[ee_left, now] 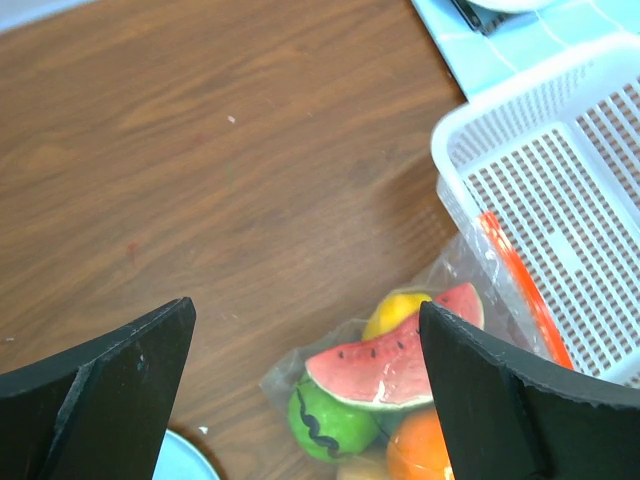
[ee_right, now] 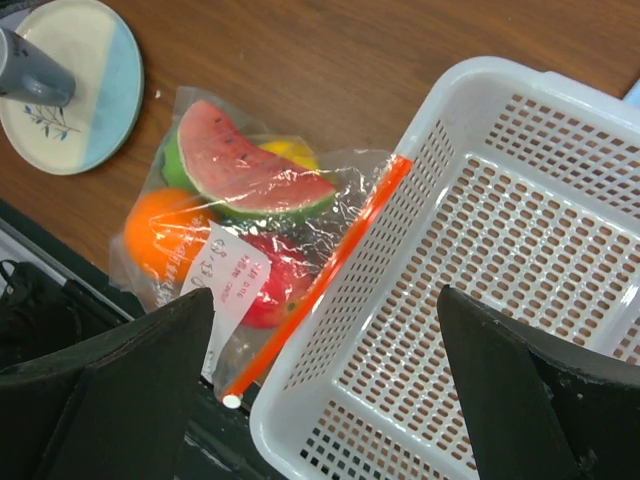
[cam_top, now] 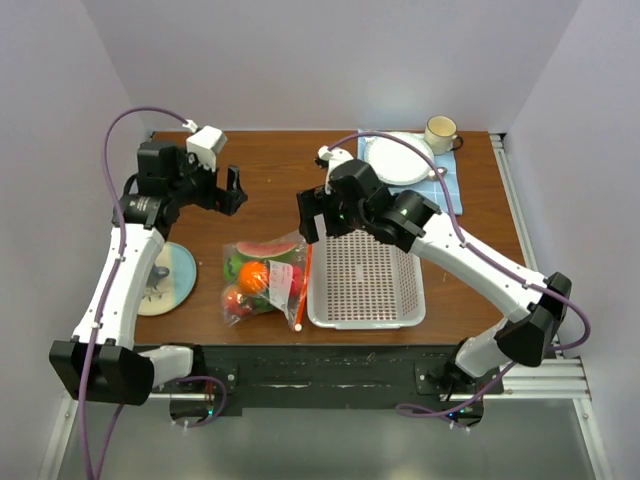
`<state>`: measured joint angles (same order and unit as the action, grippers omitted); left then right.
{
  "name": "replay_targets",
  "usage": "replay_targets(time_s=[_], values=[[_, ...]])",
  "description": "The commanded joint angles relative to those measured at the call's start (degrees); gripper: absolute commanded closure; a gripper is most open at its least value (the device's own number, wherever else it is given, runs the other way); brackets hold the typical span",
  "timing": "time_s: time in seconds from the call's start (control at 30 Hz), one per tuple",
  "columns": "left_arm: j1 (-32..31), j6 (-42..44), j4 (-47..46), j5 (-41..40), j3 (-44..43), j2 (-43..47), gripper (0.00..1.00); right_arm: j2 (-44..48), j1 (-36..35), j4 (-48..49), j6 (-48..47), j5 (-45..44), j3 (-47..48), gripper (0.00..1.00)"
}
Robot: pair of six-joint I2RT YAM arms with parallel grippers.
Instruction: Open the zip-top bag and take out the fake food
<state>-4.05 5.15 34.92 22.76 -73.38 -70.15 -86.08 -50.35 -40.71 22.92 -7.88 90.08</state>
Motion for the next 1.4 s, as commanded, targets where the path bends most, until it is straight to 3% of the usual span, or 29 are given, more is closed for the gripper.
replay_targets(time_s=[0.0, 0.1, 0.23, 0.43, 0.7, 1.03, 1.17, 1.37], values=[[-0.51, 0.48, -3.97, 5.44, 4.2, -0.25, 0.0, 2.94, -0.1, 3.26, -0.68, 1.81, -3.32, 0.01], [-0.6, 0.65, -4.77, 5.62, 4.48, -2.88, 0.0, 4.61, -0.19, 10.11, 0.02, 2.6, -10.61, 0.02], [-0.6, 2.14, -6.52, 8.96, 5.53, -4.64, 0.0, 4.87, -0.1, 18.8, 3.35, 4.36, -20.18, 0.09], [-0.6, 5.57, -8.9, 16.95, 5.97, -6.48, 0.0, 4.96, 0.07, 31.88, 6.87, 6.91, -28.28, 0.09], [-0.6, 8.39, -8.99, 28.03, 6.5, -12.29, 0.0, -2.67, 3.32, 40.18, 12.76, 15.52, -28.65, 0.11], [-0.6, 10.58, -9.87, 28.56, 8.35, -13.87, 0.0, -7.17, 4.56, 41.75, 13.56, 17.46, -27.42, 0.17], [-0.6, 11.02, -9.78, 28.57, 9.13, -14.57, 0.0, -7.43, 4.73, 42.73, 13.91, 18.69, -26.98, 0.27], [-0.6, 11.55, -10.39, 25.93, 10.81, -14.4, 0.0, -7.96, 4.73, 42.91, 13.91, 20.53, -25.13, 0.51]])
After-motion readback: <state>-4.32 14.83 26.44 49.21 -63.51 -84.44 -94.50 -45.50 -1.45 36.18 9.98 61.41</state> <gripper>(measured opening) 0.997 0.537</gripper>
